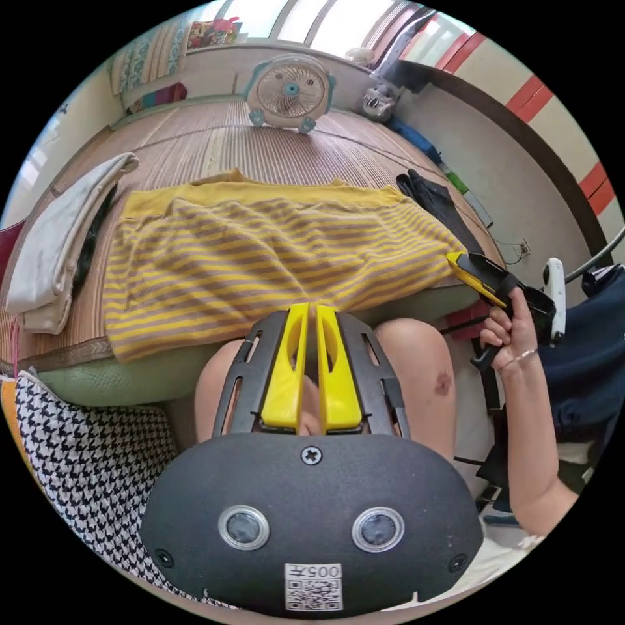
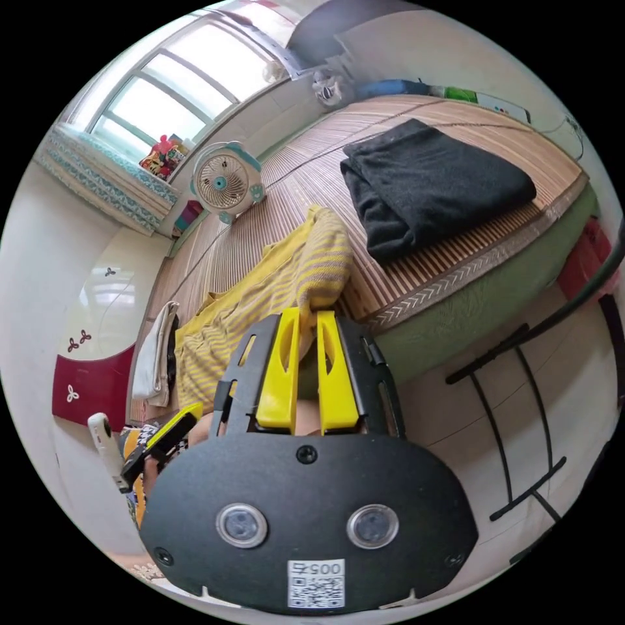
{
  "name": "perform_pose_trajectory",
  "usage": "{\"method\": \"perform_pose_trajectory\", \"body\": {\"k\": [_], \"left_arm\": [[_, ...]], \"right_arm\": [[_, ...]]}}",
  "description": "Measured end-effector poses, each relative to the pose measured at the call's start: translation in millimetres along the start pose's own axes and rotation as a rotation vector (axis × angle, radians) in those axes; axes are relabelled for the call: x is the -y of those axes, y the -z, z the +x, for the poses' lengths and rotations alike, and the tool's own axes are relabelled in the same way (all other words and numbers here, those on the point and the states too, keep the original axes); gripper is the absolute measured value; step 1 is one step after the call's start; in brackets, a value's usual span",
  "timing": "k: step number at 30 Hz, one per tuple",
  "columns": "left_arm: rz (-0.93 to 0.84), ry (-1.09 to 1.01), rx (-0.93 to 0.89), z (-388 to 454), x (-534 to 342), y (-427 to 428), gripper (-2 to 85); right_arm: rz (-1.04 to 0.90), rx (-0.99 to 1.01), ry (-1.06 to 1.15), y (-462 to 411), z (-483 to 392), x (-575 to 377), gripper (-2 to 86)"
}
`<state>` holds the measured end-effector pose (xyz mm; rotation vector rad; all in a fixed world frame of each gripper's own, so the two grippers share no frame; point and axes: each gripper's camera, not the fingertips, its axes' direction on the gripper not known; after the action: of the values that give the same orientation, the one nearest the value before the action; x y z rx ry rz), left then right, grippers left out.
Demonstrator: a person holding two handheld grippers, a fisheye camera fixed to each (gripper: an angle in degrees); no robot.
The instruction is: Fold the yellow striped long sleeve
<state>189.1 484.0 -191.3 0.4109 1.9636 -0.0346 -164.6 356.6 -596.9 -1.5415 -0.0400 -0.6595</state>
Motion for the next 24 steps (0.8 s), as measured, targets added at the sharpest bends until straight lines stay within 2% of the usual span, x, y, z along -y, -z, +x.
{"method": "perform_pose_trajectory", "body": {"k": [5,12,18,24], "left_arm": [[0.129,0.136,0.050,-83,-52,53,0.6],[0.068,0.364,0.116,-189,-120,74,-0.6],[0.068,0.423,0.134,-217,-146,96,-0.7],[0.097,0.448,0.149,-227,-155,116,-0.6]], "right_arm": [[0.033,-0.106,0.066,-3,-60,-14,0.5],[0.083,-0.210,0.254,-10,-170,-23,0.2],[0.123,-0.354,0.664,-34,-335,-53,0.0],[0.085,-0.351,1.154,-92,-500,-165,0.2]]}}
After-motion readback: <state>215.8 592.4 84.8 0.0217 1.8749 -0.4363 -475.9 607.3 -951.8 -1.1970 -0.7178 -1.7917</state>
